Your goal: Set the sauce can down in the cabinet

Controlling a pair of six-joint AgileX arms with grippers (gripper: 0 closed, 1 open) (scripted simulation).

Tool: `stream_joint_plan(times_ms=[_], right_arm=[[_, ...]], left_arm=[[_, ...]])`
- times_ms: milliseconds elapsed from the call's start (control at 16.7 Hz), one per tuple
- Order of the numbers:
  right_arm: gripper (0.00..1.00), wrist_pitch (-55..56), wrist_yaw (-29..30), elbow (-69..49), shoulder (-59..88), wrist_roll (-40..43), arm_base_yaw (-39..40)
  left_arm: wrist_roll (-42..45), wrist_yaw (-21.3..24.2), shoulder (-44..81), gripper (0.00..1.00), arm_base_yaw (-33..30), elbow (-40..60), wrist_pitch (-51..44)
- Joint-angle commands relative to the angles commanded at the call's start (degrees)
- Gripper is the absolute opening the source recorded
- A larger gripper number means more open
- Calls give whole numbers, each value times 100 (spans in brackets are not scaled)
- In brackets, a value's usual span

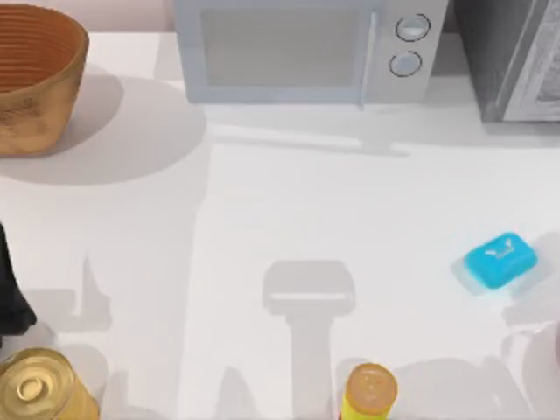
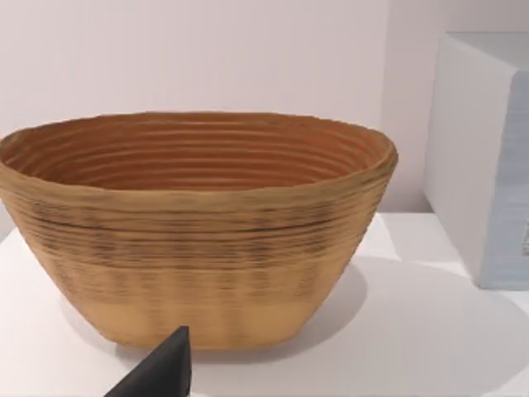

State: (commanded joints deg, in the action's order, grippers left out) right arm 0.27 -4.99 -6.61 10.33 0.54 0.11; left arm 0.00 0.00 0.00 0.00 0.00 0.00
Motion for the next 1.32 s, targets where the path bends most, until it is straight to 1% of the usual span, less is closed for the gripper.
stream_joint_plan(times_ms=[180,300,540,780,1020,1320], right_arm=[[0,-15,379,469,-783,-47,-17],[0,-26,487,640,-1008,-54,-12],[0,-27,499,661,-1033,-54,-11],[0,-92,490,294,-911,-96,32],[0,-486,703,-769,41,-187,79],[0,-1162,1070,-3153,1866,-300,226]], left_arm=[[0,0,0,100,0,0,0],[0,0,0,100,0,0,0],[0,0,0,100,0,0,0],[0,0,0,100,0,0,0],[0,0,0,100,0,0,0],[0,0,0,100,0,0,0]])
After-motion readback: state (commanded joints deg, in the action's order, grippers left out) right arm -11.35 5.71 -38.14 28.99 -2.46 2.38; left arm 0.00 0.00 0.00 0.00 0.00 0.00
